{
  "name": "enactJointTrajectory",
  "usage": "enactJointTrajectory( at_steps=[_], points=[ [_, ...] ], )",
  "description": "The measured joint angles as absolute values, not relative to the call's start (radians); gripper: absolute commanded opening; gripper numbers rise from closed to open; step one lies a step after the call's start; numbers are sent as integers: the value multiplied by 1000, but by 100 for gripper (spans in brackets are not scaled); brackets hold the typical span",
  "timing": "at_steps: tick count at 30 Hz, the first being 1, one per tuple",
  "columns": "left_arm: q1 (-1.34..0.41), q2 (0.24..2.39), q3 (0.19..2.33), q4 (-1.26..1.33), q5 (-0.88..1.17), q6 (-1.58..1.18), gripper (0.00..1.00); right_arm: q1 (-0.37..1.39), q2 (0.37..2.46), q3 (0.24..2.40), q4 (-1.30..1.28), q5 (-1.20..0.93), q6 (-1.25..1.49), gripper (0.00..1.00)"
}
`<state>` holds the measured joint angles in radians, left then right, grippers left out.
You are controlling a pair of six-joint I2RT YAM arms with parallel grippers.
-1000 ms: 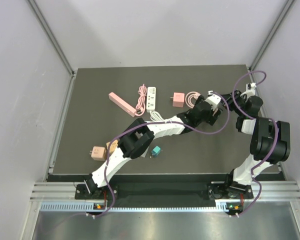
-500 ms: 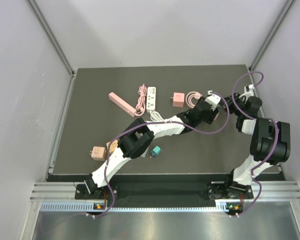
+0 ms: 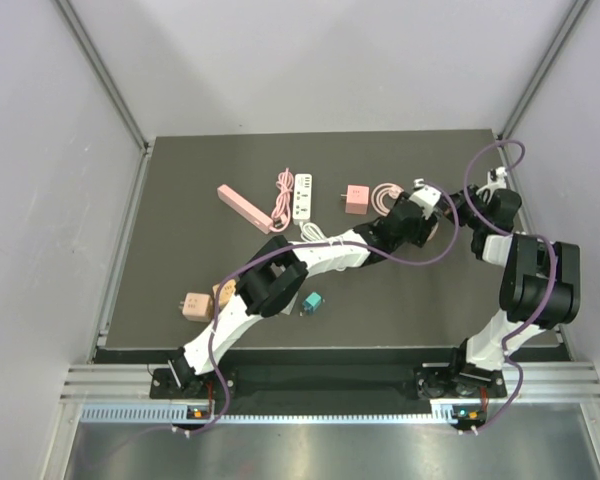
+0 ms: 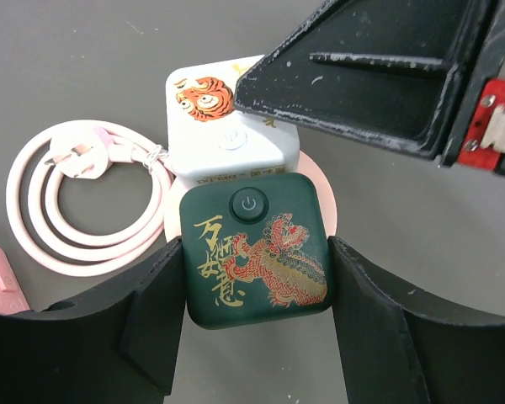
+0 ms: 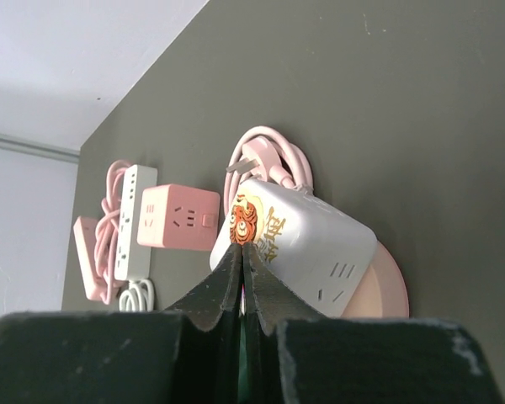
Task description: Pull the plug off the socket
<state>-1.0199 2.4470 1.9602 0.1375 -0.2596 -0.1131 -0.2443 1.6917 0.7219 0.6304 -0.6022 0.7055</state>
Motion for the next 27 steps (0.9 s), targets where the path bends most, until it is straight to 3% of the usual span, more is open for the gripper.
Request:
enactJointTrajectory(
  at_steps=[16,20,23,27],
  points=[
    [-1010,2447,2027,97,-309,-209,0,-198,1682,723,639,-490,678,2],
    [-1008,2447,2016,113,-309,-213,0,-199,1616,696,601,-486,669,40],
    [-1009,2435,1944,183,-310,-216,0,-205,1553,677,554,-483,657,54],
    [-1009,2402,1839,255,-316,-222,0,-240,1500,625,495,-472,664,59]
  ],
)
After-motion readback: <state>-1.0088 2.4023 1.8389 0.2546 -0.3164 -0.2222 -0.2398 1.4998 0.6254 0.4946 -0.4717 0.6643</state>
